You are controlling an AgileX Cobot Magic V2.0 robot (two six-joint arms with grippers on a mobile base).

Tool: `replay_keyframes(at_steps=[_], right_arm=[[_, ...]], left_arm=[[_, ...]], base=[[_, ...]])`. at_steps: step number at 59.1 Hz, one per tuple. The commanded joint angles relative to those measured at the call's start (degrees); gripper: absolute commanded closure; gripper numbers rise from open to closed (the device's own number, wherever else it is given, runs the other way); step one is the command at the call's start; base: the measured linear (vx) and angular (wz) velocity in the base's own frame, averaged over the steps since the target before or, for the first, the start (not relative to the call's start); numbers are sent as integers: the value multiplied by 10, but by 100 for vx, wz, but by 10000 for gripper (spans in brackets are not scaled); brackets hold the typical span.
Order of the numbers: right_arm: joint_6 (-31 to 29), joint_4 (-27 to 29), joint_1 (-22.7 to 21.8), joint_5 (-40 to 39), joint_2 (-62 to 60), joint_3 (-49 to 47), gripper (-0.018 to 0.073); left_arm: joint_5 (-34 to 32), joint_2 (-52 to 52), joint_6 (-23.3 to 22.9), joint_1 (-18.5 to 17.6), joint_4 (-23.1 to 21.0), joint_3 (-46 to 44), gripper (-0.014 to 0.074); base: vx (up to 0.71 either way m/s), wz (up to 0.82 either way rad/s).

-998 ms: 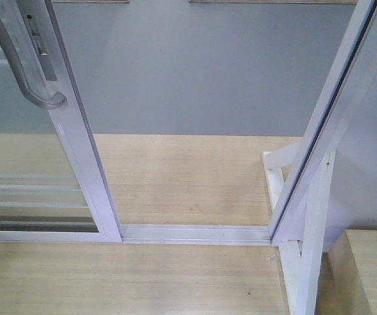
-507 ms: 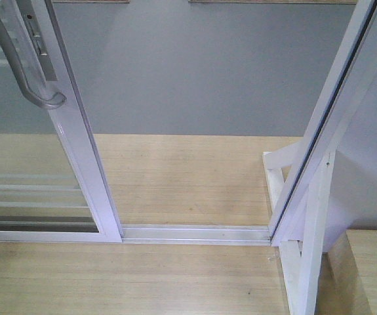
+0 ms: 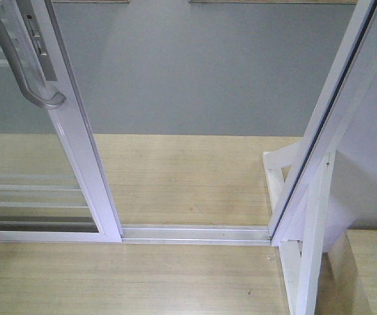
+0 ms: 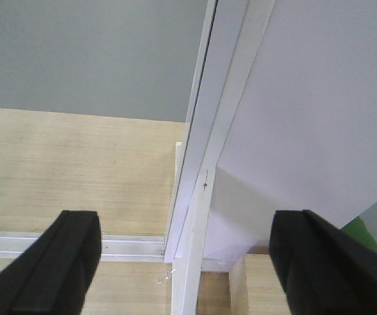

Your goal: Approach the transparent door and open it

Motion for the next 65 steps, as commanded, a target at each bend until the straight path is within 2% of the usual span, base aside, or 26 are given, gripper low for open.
replay_keyframes(at_steps=[1, 12, 18, 26, 38, 45, 56, 65], right_arm=[[-3, -10, -3, -39, -5, -15, -22], [-3, -10, -3, -39, -5, -15, -22], [-3, -10, -3, -40, -5, -15, -22], [-3, -10, -3, -39, -5, -15, -22], [-3, -10, 0, -39, -5, -15, -22], [-3, -10, 0, -39, -5, -15, -22], [-3, -10, 0, -39, -5, -15, -22], [-3, -10, 0, -39, -5, -15, -22]], left_arm=[[-39, -3, 0, -2, -4, -14, 76], [-45, -7, -1, -2, 7, -8, 86], [-64, -44, -2, -2, 10, 18, 141], [-129, -123, -2, -2, 11, 86, 298], [-181, -254, -2, -20, 11, 190, 607], [-208, -320, 0, -19, 11, 254, 604], [-319, -410, -1, -19, -4, 383, 603], [-371, -471, -1, -20, -4, 467, 603]], base=[[0, 0], [0, 0], [0, 0], [0, 0], [0, 0], [0, 0], [0, 0], [0, 0]])
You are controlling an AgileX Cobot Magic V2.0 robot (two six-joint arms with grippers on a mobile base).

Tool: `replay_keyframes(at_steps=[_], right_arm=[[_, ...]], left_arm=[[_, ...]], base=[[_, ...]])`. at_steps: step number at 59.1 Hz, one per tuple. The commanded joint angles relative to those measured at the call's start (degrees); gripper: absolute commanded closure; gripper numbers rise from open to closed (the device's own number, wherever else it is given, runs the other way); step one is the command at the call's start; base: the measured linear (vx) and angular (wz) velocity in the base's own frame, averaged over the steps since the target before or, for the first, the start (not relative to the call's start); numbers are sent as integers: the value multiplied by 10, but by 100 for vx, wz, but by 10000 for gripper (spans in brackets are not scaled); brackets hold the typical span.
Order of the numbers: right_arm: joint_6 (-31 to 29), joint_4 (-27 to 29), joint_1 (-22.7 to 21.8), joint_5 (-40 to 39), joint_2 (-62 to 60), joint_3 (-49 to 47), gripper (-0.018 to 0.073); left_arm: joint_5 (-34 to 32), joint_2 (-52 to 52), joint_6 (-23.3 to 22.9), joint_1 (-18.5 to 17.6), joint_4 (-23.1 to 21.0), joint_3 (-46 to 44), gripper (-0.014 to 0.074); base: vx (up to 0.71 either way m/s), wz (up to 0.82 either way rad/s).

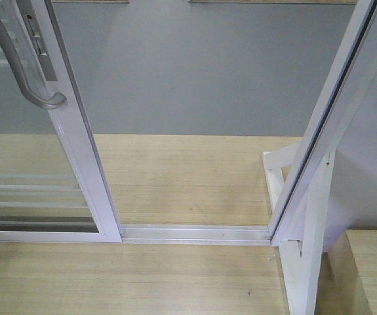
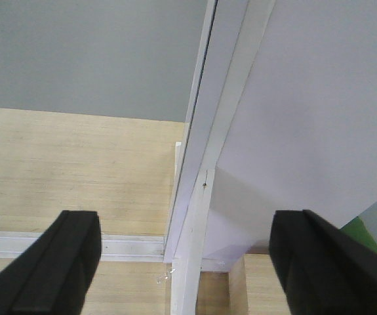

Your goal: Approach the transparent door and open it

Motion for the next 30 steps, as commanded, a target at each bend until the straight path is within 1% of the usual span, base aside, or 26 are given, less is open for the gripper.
replay_keyframes(at_steps=[1, 4, 9, 30], right_arm=[[-3, -9, 0, -39, -5, -15, -22], [-3, -9, 0, -38, -5, -15, -22], [-3, -9, 0, -37, -7, -15, -22], [-3, -9, 0, -31, -7, -15, -22]], left_arm=[[-79, -29, -4, -3, -6, 29, 603], [-48, -26, -4, -3, -6, 23, 602], [-40, -26, -4, -3, -6, 24, 603], [-39, -26, -4, -3, -6, 24, 603]], base=[[0, 0], [0, 0], [0, 0], [0, 0]])
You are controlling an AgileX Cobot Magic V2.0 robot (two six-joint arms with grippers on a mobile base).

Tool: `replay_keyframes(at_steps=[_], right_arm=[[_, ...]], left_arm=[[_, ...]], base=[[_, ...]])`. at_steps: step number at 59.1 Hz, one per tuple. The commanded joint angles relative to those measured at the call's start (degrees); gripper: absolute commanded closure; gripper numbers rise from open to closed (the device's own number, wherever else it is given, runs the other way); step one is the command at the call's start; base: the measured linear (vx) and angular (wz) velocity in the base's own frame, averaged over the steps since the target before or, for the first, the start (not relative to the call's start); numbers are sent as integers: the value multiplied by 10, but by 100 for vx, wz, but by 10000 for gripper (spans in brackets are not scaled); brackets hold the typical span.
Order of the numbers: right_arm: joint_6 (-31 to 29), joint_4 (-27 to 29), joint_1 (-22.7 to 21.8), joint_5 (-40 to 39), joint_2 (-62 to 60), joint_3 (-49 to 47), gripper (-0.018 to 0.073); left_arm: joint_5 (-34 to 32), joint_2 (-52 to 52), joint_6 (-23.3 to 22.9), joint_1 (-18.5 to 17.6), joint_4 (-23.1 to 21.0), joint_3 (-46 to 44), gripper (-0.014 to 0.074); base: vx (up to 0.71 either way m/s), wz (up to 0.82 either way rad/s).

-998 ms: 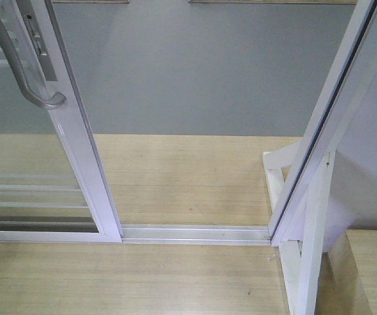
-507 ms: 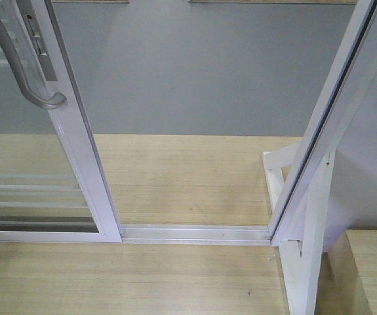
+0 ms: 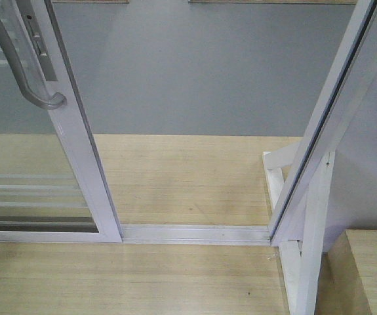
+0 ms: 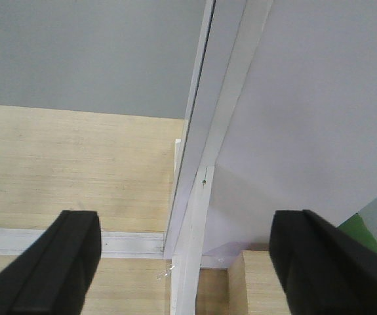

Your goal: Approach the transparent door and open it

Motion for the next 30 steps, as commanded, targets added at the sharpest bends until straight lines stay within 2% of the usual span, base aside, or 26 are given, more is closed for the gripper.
replay_keyframes(at_steps=[1, 26, 30], right_arm=[[-3, -9, 0, -36, -7, -15, -22], [-5, -22, -1, -43, -7, -9, -20], [-4, -25, -1, -59, -25, 9, 10]], left_arm=[[-45, -9, -4, -3, -6, 10, 603], [-45, -9, -4, -3, -6, 10, 603], [-45, -9, -4, -3, -6, 10, 603]], base=[[0, 0], [0, 0], [0, 0]])
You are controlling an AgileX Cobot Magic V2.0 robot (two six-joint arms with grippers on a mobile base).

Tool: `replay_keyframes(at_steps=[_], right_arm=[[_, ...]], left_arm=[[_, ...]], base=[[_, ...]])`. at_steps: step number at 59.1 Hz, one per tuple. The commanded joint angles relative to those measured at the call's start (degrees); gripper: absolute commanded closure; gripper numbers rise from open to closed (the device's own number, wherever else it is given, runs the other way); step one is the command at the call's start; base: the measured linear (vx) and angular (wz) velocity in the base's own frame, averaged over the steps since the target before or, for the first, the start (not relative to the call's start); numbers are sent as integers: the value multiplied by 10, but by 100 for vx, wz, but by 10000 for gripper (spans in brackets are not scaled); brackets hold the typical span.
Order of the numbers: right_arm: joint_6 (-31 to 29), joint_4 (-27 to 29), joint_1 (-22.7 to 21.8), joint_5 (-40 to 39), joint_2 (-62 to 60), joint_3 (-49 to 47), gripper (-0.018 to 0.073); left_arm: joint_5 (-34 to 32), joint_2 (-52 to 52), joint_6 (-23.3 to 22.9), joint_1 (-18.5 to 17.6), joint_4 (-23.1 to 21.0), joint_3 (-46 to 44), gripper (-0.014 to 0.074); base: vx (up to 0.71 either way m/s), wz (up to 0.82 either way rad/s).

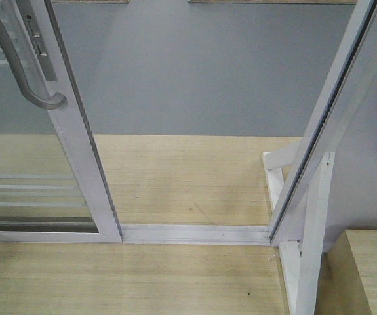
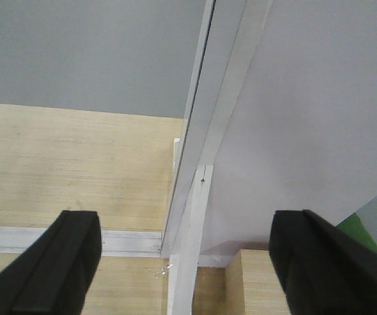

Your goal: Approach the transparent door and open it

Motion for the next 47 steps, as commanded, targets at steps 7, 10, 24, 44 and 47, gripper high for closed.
replay_keyframes(at_steps=[7, 10, 24, 44, 47], right_arm=[[-5, 22, -2, -165, -83, 86, 172], [-6, 39, -2, -232, -113, 135, 269], [-108, 169, -9, -423, -241, 312, 572], [-169, 222, -40, -424, -443, 460, 571], [-135, 186, -40, -380, -470, 458, 569]], left_arm=[[-45, -9, -1, -3, -6, 10, 603], [-45, -9, -1, -3, -6, 10, 603], [-45, -9, -1, -3, -6, 10, 603], [-45, -9, -1, -3, -6, 10, 603], [-45, -9, -1, -3, -6, 10, 603]], base=[[0, 0], [0, 0], [0, 0], [0, 0], [0, 0]])
